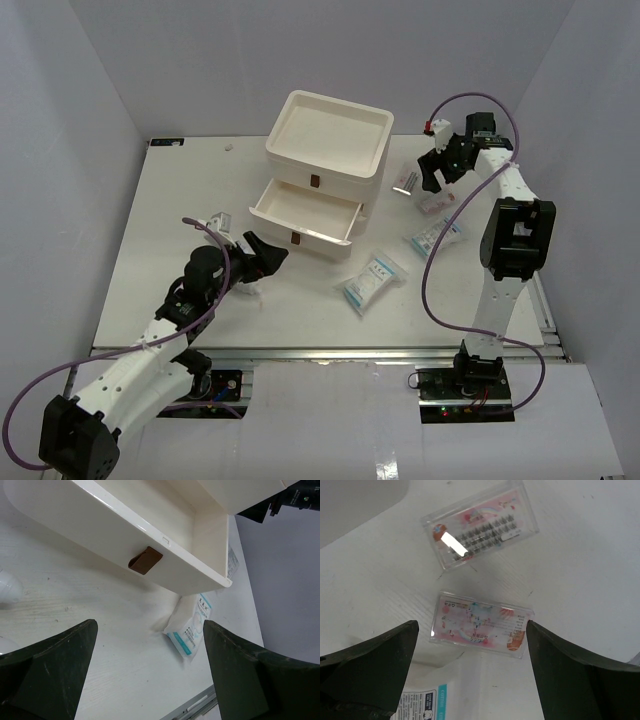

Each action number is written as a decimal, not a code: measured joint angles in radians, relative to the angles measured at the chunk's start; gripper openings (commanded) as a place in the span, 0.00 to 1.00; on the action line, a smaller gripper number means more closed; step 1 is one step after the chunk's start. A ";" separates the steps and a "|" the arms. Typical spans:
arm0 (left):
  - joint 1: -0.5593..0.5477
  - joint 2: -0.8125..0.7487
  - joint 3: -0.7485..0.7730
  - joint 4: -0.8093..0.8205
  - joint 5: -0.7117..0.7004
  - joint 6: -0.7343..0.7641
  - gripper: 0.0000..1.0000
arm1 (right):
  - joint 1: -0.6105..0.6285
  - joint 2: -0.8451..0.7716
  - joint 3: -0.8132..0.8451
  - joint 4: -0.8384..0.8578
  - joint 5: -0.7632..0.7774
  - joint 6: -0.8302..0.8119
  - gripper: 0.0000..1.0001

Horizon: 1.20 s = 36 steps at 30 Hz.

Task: Organize the makeup

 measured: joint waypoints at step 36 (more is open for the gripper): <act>0.000 0.038 0.051 -0.071 -0.030 -0.001 0.98 | 0.088 0.093 -0.085 0.062 0.662 1.172 0.92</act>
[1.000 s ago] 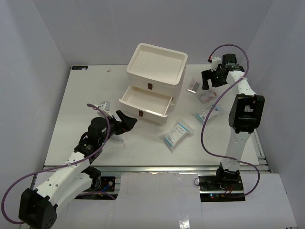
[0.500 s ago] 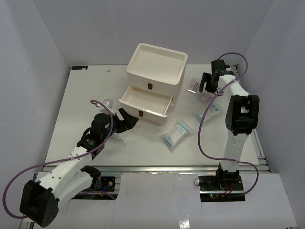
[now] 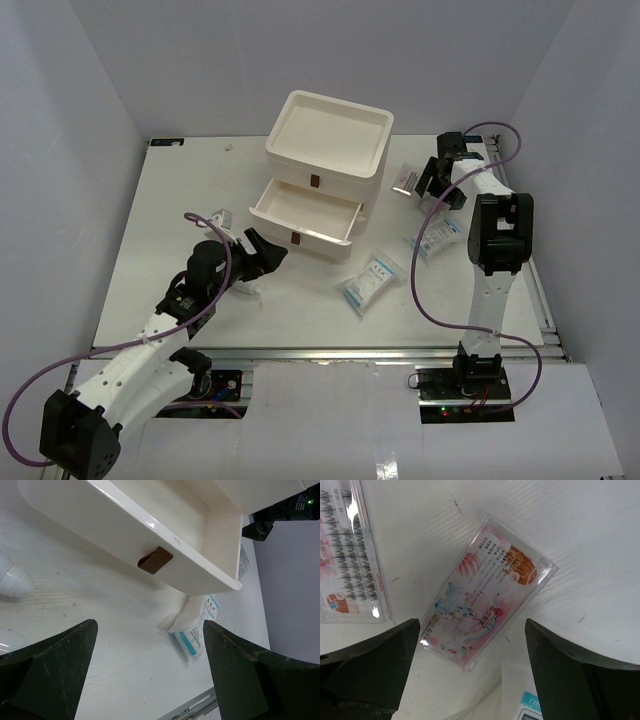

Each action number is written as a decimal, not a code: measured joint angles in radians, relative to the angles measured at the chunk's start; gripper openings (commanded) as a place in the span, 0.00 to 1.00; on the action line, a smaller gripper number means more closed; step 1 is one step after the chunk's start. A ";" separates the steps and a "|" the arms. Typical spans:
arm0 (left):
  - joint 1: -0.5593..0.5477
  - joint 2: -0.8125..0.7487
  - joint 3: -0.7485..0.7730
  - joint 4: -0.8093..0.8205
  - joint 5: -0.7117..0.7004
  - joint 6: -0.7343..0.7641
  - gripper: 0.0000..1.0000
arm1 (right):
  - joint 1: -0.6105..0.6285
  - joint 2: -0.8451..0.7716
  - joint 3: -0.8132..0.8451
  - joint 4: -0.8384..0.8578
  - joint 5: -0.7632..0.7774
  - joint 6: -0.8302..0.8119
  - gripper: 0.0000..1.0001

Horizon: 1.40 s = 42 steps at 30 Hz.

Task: Organize the makeup

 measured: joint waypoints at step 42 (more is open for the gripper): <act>0.000 -0.021 0.002 -0.026 0.000 -0.016 0.98 | -0.052 0.056 0.014 0.071 -0.101 -0.156 0.08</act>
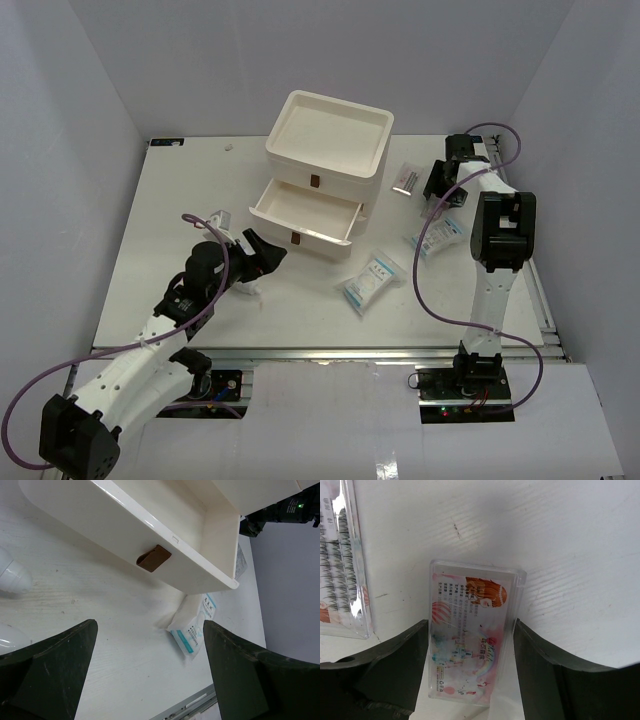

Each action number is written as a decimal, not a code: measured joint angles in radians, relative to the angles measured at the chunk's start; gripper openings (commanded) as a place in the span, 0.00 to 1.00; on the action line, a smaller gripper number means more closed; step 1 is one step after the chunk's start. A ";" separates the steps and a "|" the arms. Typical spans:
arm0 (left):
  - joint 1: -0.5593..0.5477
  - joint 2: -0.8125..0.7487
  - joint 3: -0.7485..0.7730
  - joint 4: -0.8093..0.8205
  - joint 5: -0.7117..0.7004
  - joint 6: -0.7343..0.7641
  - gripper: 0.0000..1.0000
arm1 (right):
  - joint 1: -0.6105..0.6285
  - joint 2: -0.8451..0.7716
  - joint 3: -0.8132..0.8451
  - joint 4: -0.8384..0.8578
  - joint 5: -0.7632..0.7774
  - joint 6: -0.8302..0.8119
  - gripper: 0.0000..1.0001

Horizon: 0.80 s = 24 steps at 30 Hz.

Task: Organize the makeup

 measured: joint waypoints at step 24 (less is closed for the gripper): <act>0.000 -0.004 0.000 0.001 0.000 -0.004 0.98 | -0.065 -0.186 -0.052 0.099 -0.583 -0.488 0.08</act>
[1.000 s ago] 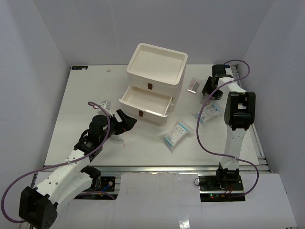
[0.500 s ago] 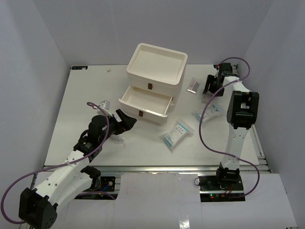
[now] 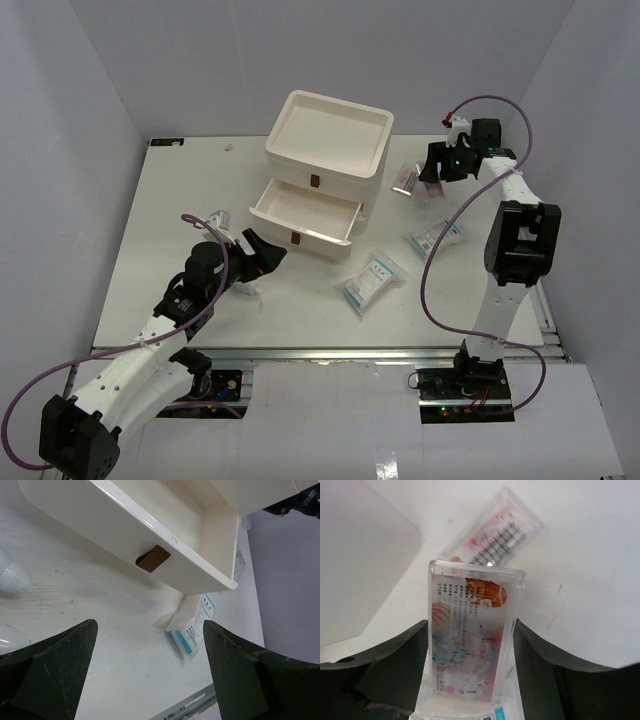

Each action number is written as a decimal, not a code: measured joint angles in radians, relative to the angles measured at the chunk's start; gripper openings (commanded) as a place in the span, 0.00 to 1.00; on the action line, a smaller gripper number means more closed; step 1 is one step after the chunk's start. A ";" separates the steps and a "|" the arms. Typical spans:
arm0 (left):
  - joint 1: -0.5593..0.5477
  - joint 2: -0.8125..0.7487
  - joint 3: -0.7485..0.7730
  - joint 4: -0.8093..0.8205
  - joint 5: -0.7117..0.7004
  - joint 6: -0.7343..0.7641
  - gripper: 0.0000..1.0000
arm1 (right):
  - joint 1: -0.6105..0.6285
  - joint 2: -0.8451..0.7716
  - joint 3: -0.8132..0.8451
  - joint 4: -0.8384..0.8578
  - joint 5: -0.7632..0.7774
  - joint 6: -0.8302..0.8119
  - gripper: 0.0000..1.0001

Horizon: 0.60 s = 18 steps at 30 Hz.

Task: Organize the makeup

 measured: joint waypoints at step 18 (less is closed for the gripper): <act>0.000 -0.033 0.000 0.025 -0.006 0.043 0.98 | 0.602 -0.607 -0.214 -0.029 -0.177 -0.586 0.11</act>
